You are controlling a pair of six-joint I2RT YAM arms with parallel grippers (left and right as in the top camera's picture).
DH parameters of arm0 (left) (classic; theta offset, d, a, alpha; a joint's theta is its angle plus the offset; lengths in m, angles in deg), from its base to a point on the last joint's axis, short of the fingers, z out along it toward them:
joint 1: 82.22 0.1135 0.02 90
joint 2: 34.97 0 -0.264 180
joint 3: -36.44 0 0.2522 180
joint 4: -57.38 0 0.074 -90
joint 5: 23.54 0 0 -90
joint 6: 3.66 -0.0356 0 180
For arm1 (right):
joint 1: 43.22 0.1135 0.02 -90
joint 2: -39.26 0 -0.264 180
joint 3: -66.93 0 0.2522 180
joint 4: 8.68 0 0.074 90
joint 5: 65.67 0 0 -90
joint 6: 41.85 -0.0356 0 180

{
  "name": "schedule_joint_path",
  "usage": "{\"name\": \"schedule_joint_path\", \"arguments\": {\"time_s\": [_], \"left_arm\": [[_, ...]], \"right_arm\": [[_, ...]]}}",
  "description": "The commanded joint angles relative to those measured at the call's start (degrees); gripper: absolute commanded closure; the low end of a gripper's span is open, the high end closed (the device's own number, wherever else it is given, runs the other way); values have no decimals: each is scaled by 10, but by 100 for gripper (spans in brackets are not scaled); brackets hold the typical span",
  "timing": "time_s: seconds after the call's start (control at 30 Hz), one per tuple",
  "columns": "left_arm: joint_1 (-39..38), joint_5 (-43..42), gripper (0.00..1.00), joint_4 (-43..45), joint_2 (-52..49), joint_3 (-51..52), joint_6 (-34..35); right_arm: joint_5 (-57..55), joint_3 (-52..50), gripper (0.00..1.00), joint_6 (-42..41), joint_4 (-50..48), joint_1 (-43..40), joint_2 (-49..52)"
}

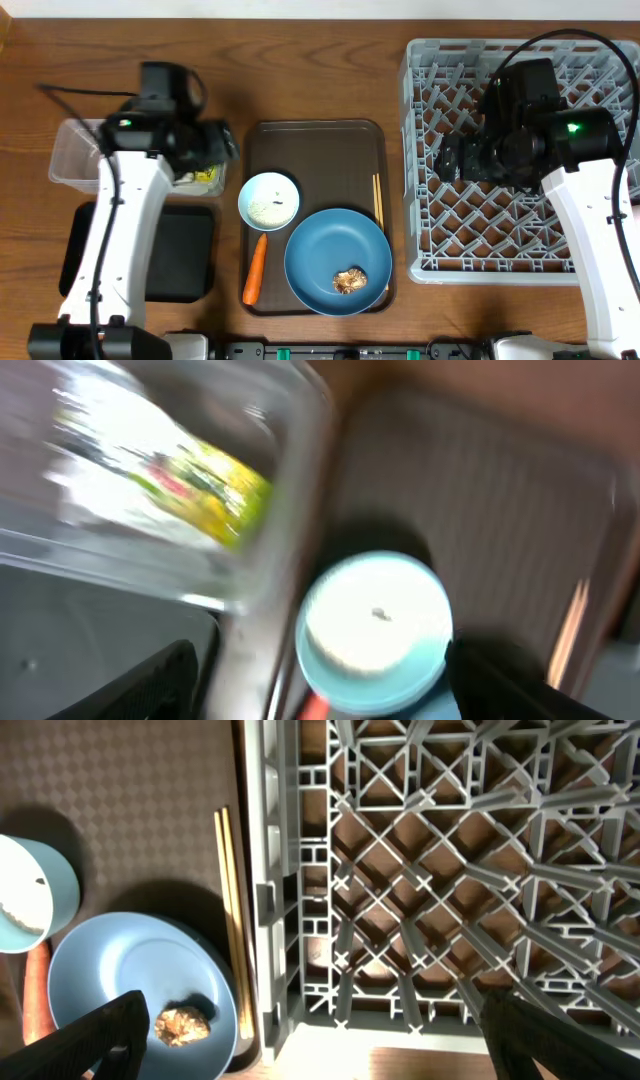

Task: Sort waste into correct bins and load items into the dishwasher rack
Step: 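Move the left gripper down to the orange carrot on the tray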

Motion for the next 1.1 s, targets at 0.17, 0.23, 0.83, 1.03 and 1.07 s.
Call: {"name": "schedule_joint_path", "arguments": {"time_s": [0.17, 0.23, 0.83, 1.03, 1.07], "left_arm": [[-80, 13, 20, -58, -2, 7, -84], [-86, 17, 21, -67, -2, 8, -83], [-86, 16, 45, -202, 8, 21, -46], [-92, 13, 44, -140, 76, 147, -3], [-94, 9, 44, -119, 90, 182, 8]], "right_arm": [[-1, -2, 1, -35, -1, 4, -1], [-1, -2, 1, -35, -1, 4, -1], [0, -2, 1, -47, -9, 4, -1], [1, -2, 1, -47, -21, 4, -1], [1, -2, 1, -47, -23, 4, -1]]}}
